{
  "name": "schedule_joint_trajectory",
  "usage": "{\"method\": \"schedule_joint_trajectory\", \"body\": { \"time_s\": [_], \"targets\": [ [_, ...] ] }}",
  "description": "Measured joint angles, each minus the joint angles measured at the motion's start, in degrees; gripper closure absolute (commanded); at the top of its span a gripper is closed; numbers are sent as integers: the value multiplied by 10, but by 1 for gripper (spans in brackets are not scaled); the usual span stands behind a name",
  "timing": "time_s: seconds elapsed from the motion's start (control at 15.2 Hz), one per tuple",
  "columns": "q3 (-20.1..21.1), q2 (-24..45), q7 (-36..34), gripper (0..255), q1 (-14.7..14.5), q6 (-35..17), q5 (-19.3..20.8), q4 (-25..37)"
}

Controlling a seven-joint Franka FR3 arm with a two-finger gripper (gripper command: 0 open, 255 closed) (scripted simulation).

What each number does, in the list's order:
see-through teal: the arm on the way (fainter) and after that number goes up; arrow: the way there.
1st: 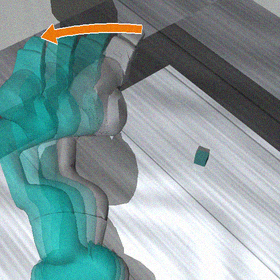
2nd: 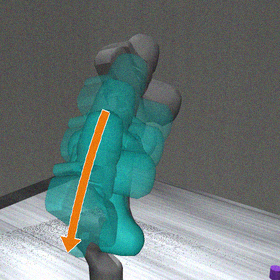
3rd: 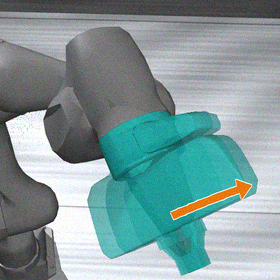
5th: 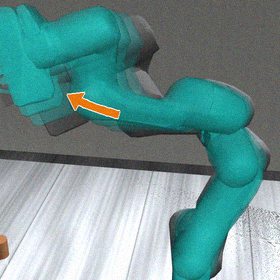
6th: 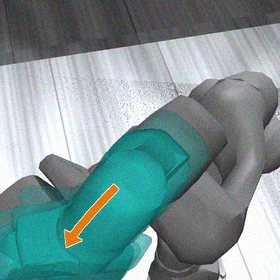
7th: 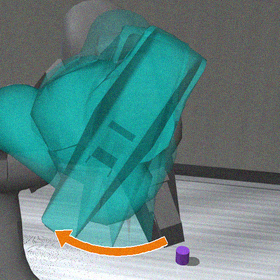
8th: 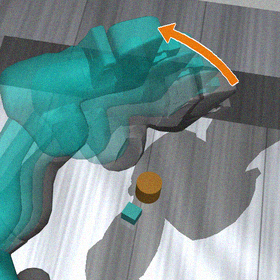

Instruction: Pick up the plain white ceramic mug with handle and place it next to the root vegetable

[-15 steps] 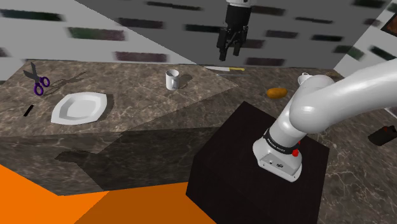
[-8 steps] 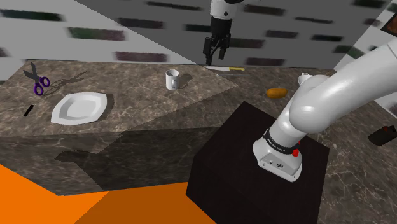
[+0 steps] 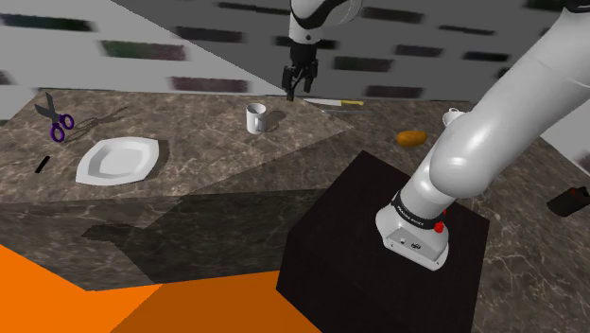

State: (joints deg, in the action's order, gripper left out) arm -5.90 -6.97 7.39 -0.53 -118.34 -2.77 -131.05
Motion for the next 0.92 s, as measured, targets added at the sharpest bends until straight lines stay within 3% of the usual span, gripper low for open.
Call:
{"method": "schedule_joint_trajectory", "body": {
  "time_s": [0.46,0.92],
  "targets": [
    [-6,153,45,0,6,-64,-10,97],
    [-2,304,78,0,16,-81,-18,240]
  ]
}}
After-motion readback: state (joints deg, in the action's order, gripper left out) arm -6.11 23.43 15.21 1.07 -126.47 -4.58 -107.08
